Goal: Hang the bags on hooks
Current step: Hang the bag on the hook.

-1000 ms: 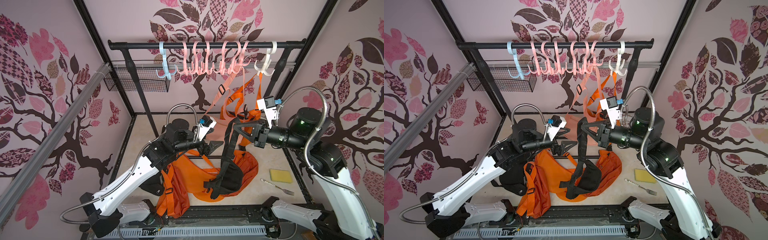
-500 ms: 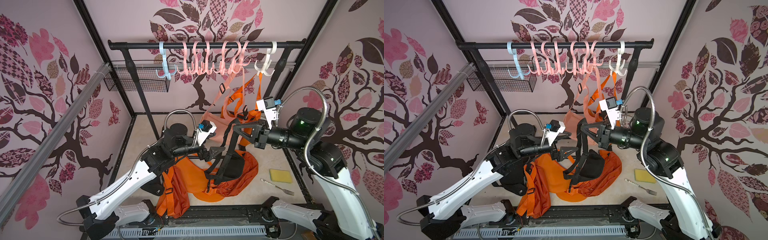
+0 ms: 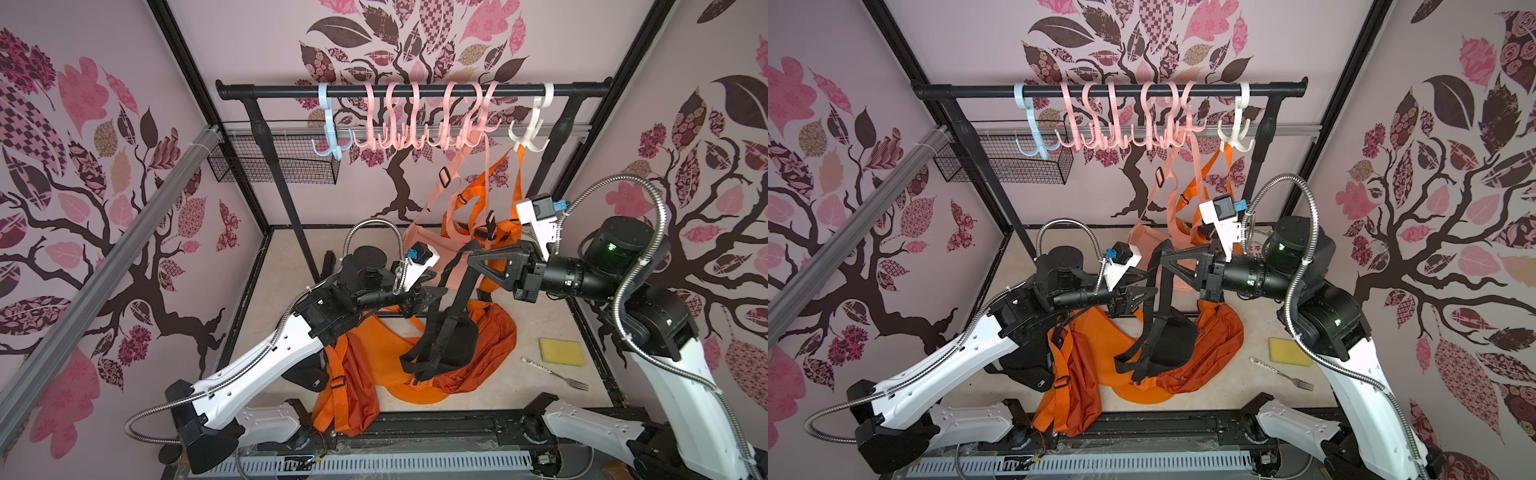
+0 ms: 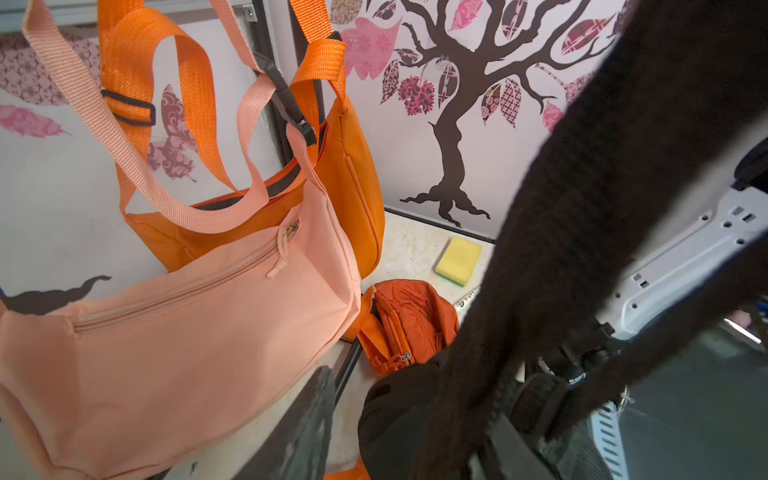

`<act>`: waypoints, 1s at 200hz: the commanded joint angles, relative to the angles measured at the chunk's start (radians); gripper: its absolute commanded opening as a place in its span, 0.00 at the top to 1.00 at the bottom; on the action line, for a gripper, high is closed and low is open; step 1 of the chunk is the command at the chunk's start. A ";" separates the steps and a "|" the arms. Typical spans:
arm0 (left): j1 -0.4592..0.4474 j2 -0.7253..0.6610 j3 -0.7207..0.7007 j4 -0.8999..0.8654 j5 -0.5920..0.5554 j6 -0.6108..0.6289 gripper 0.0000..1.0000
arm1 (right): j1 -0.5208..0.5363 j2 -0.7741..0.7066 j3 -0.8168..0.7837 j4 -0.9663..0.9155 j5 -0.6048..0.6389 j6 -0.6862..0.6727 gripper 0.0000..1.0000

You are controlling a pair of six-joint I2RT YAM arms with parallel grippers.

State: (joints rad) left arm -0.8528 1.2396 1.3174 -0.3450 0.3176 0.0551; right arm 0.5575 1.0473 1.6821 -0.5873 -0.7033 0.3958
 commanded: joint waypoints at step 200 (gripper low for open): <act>0.042 0.562 1.147 -0.451 -0.171 -0.054 1.00 | -0.043 0.395 0.604 0.051 0.439 -0.088 1.00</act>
State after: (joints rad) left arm -0.8158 1.6844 2.3203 -0.6308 0.1368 0.0277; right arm 0.5415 1.3975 2.1895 -0.5400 -0.2691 0.3214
